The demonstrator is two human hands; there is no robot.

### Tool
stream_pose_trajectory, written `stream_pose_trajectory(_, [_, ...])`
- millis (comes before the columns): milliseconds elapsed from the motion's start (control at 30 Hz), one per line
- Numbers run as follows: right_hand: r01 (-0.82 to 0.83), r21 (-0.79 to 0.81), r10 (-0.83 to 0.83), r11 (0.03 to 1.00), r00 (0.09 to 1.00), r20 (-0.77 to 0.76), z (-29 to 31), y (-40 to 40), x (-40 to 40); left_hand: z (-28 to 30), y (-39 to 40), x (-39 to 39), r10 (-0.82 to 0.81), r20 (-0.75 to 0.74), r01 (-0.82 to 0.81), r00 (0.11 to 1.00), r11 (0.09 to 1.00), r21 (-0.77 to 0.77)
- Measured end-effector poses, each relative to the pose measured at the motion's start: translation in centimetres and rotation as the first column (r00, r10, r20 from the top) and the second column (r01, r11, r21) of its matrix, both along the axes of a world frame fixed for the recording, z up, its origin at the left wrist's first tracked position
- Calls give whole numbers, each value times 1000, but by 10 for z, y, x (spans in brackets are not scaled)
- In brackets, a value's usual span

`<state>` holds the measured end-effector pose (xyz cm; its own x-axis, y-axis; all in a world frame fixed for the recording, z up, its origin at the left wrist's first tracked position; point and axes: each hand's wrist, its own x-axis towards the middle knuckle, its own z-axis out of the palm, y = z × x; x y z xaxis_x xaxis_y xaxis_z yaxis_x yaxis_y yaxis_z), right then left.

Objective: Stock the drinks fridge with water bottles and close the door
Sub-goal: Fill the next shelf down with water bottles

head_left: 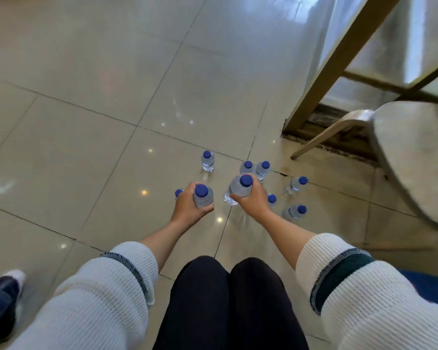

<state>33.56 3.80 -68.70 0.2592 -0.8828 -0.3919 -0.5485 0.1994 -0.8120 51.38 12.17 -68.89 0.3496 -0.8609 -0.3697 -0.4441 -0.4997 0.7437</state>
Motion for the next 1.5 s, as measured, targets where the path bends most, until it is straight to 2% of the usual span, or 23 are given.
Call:
stream_pose_trajectory(133, [89, 23, -89, 996, 996, 22, 127, 5, -33, 132, -9, -14, -70, 23, 70, 997, 997, -25])
stream_pose_trajectory(267, [199, -34, -198, 979, 980, 32, 252, 8, -78, 262, -29, -46, -171, 25, 173, 985, 982, -77])
stream_pose_trajectory(367, [284, -87, -281, 955, 959, 40, 330, 9, -112, 337, -48, -73, -253, 15, 253, 967, 961, -112])
stream_pose_trajectory(500, [395, -161, -390, 905, 919, 59, 417, 7, -160, 416, -79, -116, -367, 15, 363, 930, 912, -192])
stream_pose_trajectory(633, [515, -259, -517, 817, 853, 65, 474, 12, -206, 465, -105, -163, -464, 9, 453, 886, 858, -241])
stream_pose_trajectory(767, [646, -355, -675, 676, 736, 53, 507, 30, -246, 497, -125, -215, -574, 35, 558, 818, 778, -289])
stream_pose_trajectory(867, [721, -390, -770, 573, 636, 46, 521, 47, -271, 514, -133, -253, -647, -11, 615, 762, 728, -302])
stream_pose_trajectory(967, [803, -410, -862, 432, 501, 74, 537, 70, -292, 527, -137, -290, -743, -35, 698, 668, 643, -314])
stream_pose_trajectory(1100, [881, -432, -952, 194, 275, 134, 553, 108, -318, 545, -130, -346, -863, -43, 808, 503, 487, -332])
stream_pose_trajectory(1267, [895, -438, -971, -78, 31, 237, 567, 168, -349, 556, -101, -416, -942, 0, 872, 336, 311, -378])
stream_pose_trajectory(1400, [849, -447, -934, -280, -133, 332, 581, 220, -379, 568, -62, -471, -967, -7, 864, 254, 230, -449])
stream_pose_trajectory(1500, [797, -439, -884, -414, -237, 402, 594, 253, -402, 583, -27, -510, -978, -68, 844, 195, 203, -497])
